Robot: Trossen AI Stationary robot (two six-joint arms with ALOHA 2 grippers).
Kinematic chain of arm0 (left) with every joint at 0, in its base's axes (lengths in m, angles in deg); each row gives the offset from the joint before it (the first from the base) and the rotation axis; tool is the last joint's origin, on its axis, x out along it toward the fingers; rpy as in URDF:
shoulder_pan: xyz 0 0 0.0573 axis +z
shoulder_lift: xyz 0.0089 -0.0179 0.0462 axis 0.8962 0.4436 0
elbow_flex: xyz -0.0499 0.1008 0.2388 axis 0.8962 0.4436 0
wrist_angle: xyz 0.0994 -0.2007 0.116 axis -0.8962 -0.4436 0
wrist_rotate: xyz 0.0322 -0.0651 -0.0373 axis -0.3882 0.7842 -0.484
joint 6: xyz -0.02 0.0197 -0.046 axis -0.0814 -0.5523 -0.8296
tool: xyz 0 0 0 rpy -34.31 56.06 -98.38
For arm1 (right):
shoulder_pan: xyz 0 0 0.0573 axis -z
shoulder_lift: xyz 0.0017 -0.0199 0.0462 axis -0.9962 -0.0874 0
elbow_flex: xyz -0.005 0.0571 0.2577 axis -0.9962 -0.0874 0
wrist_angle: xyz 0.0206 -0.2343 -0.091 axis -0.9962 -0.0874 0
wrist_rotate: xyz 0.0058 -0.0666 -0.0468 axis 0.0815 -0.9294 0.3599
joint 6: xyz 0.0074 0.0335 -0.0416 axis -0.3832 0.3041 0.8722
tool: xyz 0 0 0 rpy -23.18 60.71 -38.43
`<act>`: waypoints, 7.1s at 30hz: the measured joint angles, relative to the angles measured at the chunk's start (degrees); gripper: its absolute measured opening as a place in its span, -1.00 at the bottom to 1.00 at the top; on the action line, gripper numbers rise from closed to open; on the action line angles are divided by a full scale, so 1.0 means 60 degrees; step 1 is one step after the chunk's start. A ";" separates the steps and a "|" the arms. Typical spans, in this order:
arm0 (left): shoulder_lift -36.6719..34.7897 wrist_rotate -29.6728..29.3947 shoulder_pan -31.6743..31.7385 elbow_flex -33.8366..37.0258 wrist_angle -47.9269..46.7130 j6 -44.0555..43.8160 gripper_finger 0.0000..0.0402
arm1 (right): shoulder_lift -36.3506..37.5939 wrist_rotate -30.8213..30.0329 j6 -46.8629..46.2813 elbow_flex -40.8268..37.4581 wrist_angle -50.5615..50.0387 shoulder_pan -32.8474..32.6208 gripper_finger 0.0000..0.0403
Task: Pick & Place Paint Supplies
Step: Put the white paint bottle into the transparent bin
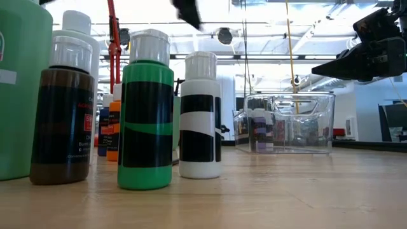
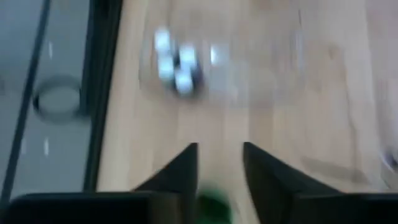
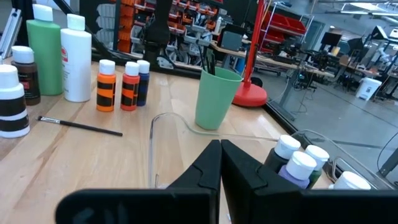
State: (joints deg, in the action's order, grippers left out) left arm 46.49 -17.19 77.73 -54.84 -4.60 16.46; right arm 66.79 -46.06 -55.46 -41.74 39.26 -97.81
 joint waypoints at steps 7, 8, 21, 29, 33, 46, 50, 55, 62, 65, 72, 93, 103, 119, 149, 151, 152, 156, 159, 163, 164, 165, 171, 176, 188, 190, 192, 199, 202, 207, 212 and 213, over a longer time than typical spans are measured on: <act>-0.2692 -0.0742 -0.1266 0.3211 -0.1437 -0.2041 -0.94 | -0.0120 -0.0023 -0.0116 -0.0002 0.0022 0.0000 -0.98; -0.3106 -0.0662 -0.1630 0.3786 -0.1419 -0.1955 -0.94 | -0.0133 -0.0025 -0.0168 -0.0002 0.0022 0.0000 -0.98; -0.5771 -0.1259 -0.3966 1.0076 0.1996 -0.3026 -0.86 | -0.0333 -0.0033 -0.0705 -0.0001 0.0070 0.0004 -0.98; -0.5509 -0.1238 -0.3985 1.0836 0.4868 -0.3382 -0.72 | -0.0419 -0.0033 -0.0852 -0.0001 0.0070 0.0004 -0.98; -0.4439 -0.0457 -0.4027 1.0249 0.4673 -0.3936 -0.57 | -0.0479 -0.0033 -0.0843 -0.0004 0.0070 0.0004 -0.98; -0.0966 -0.0425 -0.4667 0.7536 0.2679 -0.2028 0.20 | -0.0549 -0.0033 -0.0853 -0.0001 0.0073 0.0004 -0.98; -0.0966 -0.0487 -0.4456 0.7473 0.2696 -0.2020 0.39 | -0.0549 -0.0033 -0.0814 0.0000 0.0073 0.0004 -0.98; -0.0985 -0.0169 -0.4346 0.7473 0.3060 -0.1683 0.47 | -0.0549 -0.0033 -0.0796 -0.0001 0.0072 0.0001 -0.98; -0.0875 0.0140 -0.4530 0.7258 0.4307 -0.2297 0.48 | -0.0549 -0.0033 -0.0796 -0.0002 0.0073 0.0002 -0.98; -0.0368 0.0549 -0.4504 0.6827 0.4126 -0.2295 0.48 | -0.0549 -0.0033 -0.0796 0.0000 0.0076 0.0004 -0.98; 0.0310 0.1872 -0.4734 0.5239 0.4184 -0.1324 0.48 | -0.0625 -0.0033 -0.0858 0.0000 0.0081 0.0000 -0.98; 0.1241 0.1340 -0.5746 0.4688 0.4774 -0.1499 0.48 | -0.0840 -0.0033 -0.0825 0.0000 0.0070 0.0004 -0.98; 0.1358 0.0521 -0.5667 0.5156 0.4663 -0.1552 0.48 | -0.0855 -0.0029 -0.0829 0.0000 0.0070 0.0004 -0.98; 0.1358 0.1115 -0.5661 0.5382 0.4827 -0.1299 0.18 | -0.0858 -0.0033 -0.0798 0.0000 0.0073 0.0004 -0.98; 0.1252 0.1349 -0.4536 0.2606 0.3426 -0.1488 -0.54 | -0.0858 -0.0033 -0.0795 -0.0001 0.0078 0.0003 -0.98; 0.1252 0.1214 -0.4106 0.1740 0.3240 -0.1456 -0.54 | -0.0858 -0.0033 -0.0796 -0.0003 0.0078 0.0003 -0.98; 0.1247 0.1127 -0.3854 0.1303 0.3101 -0.1463 -0.54 | -0.0858 -0.0033 -0.0796 -0.0004 0.0077 0.0002 -0.98; 0.1208 0.0854 -0.2728 0.0450 0.3163 -0.1340 -0.54 | -0.0858 -0.0035 -0.0796 -0.0004 0.0081 0.0004 -0.98; 0.1272 0.0767 -0.1856 0.0432 0.3451 -0.1205 -0.54 | -0.0858 -0.0069 -0.0760 -0.0003 0.0094 0.0004 -0.98; 0.1704 0.0808 -0.0842 0.0421 0.4743 -0.1059 -0.54 | -0.0862 -0.0087 -0.0599 -0.0004 0.0193 0.0004 -0.98; 0.1894 0.0962 -0.0645 0.0421 0.5078 -0.0951 -0.54 | -0.0860 -0.0087 -0.0595 -0.0002 0.0243 0.0004 -0.98; 0.2057 0.1138 -0.0458 0.0418 0.5451 -0.0849 -0.54 | -0.0858 -0.0080 -0.0589 -0.0002 0.0246 0.0004 -0.98; 0.3185 0.1268 0.0369 0.0261 0.6128 -0.0372 -0.54 | -0.0873 -0.0054 -0.0492 -0.0003 0.0298 0.0004 -0.98; 0.3661 0.1308 0.0565 0.0261 0.6797 -0.0233 -0.54 | -0.0880 -0.0044 -0.0198 -0.0003 0.0231 0.0004 -0.98; 0.4577 0.0294 0.0290 0.0242 0.7207 0.0186 -0.54 | -0.0880 -0.0040 -0.0003 0.0000 0.0321 0.0004 -0.98; 0.4685 0.0072 0.0280 0.0242 0.7193 0.0202 -0.54 | -0.0880 -0.0040 -0.0003 -0.0001 0.0348 0.0004 -0.98; 0.4729 0.0021 0.0352 0.0245 0.7147 0.0047 -0.54 | -0.0880 -0.0040 -0.0002 -0.0004 0.0343 0.0004 -0.98; 0.4702 0.0042 0.0448 0.0246 0.7099 -0.0283 -0.54 | -0.0880 -0.0040 -0.0003 0.0000 0.0367 0.0004 -0.98; 0.4798 0.0087 0.0466 0.0242 0.7141 -0.0296 -0.54 | -0.0880 -0.0036 -0.0013 0.0000 0.0365 0.0004 -0.98; 0.5006 0.0284 0.0466 0.0246 0.7289 -0.0228 -0.54 | -0.0880 -0.0033 -0.0026 -0.0001 0.0366 0.0004 -0.98; 0.5142 0.0445 0.0466 0.0253 0.7292 -0.0019 -0.54 | -0.0880 -0.0036 -0.0023 -0.0004 0.0365 0.0004 -0.98; 0.5154 0.0441 0.0469 0.0253 0.7276 -0.0014 -0.54 | -0.0878 -0.0036 -0.0020 -0.0002 0.0362 0.0004 -0.98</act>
State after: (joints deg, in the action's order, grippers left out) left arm 77.41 -14.55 80.55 -53.32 39.05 16.38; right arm 61.52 -46.28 -55.58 -41.75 41.43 -97.78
